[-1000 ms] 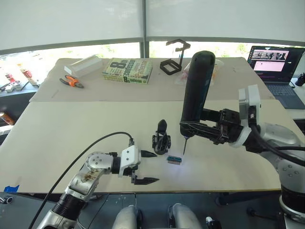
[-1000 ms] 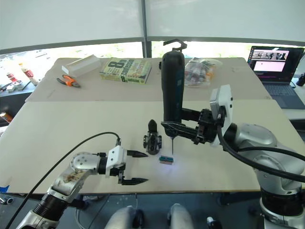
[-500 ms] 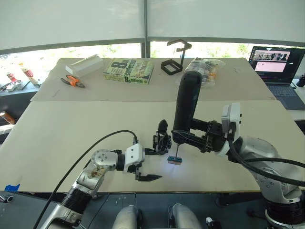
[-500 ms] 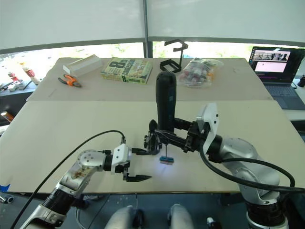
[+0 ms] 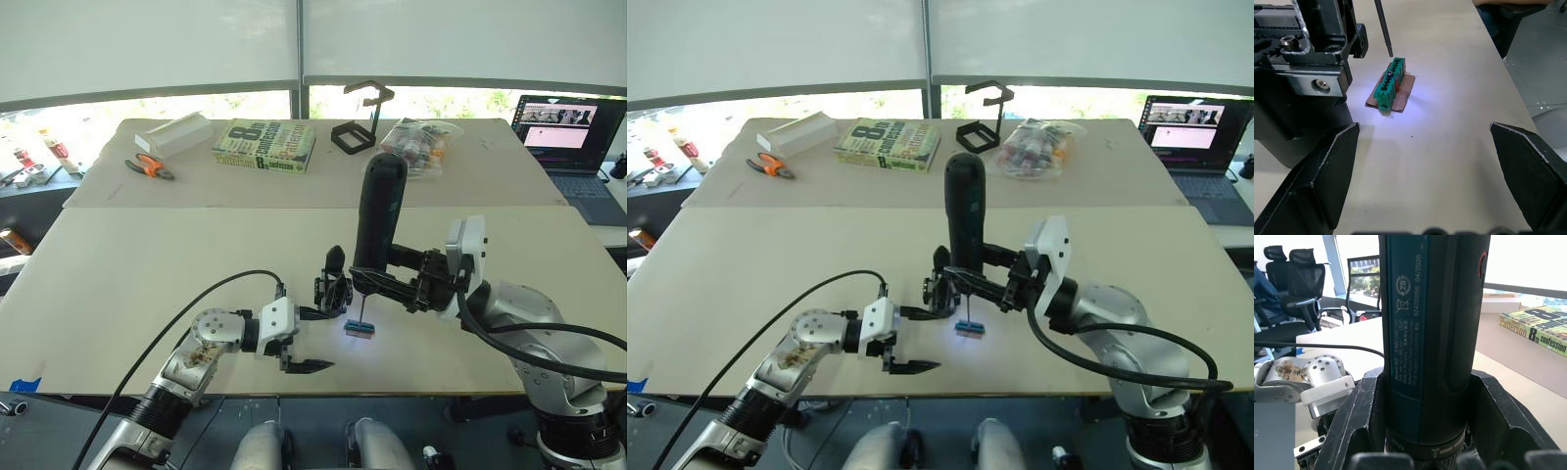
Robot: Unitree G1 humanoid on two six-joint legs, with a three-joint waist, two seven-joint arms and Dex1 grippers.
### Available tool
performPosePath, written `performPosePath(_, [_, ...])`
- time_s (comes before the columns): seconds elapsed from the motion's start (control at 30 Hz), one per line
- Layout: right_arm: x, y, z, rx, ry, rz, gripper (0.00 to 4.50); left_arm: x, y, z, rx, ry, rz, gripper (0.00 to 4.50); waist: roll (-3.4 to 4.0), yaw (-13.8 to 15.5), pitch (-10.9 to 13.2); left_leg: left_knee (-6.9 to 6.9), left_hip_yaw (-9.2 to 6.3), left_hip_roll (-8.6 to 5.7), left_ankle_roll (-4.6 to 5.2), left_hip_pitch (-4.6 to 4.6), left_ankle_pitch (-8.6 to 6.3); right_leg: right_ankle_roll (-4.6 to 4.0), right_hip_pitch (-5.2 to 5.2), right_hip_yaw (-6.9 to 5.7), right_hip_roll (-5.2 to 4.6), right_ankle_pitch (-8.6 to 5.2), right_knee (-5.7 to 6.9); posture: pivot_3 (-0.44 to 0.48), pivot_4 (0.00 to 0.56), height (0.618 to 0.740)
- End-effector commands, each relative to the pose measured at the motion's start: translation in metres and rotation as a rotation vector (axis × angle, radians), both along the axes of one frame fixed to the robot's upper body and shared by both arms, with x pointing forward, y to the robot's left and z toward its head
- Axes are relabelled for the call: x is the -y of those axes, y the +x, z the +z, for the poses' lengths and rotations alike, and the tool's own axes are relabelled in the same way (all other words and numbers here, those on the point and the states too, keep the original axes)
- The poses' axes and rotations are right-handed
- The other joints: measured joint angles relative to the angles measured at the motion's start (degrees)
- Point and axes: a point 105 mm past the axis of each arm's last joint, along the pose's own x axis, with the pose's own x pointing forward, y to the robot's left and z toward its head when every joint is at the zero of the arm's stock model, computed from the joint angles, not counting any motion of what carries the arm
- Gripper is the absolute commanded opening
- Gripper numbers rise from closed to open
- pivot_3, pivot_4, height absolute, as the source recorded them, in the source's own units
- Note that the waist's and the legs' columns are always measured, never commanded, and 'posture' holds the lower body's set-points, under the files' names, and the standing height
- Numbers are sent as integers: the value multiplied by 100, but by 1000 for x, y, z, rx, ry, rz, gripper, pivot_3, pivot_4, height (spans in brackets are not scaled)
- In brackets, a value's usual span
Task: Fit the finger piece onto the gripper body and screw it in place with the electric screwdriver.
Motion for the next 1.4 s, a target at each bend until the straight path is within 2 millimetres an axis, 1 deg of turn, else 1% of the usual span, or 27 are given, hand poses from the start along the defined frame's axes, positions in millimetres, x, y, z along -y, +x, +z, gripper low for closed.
performPosePath(0.03, [0, -4, 14, 80, 35, 12, 1923, 0, 3, 6, 27, -17, 2, 4500, 0, -2, 0, 0, 0, 0, 0, 0, 0, 0, 0, 0, 0, 0, 0, 0, 150, 740])
performPosePath(0.67, [-3, 0, 13, 90, 34, 1, 1923, -1, 8, 9, 39, -7, 9, 4500, 1, -2, 0, 3, 1, -1, 0, 2, 0, -1, 2, 0, 7, 1, 3, 0, 150, 740])
performPosePath(1.4, [-3, -2, 9, 70, 15, 11, 1923, -4, 9, 12, 43, -7, 23, 4500, 1, -2, -1, 5, 2, -1, 0, 5, 0, -8, 4, 0, 9, 5, 8, 0, 150, 740])
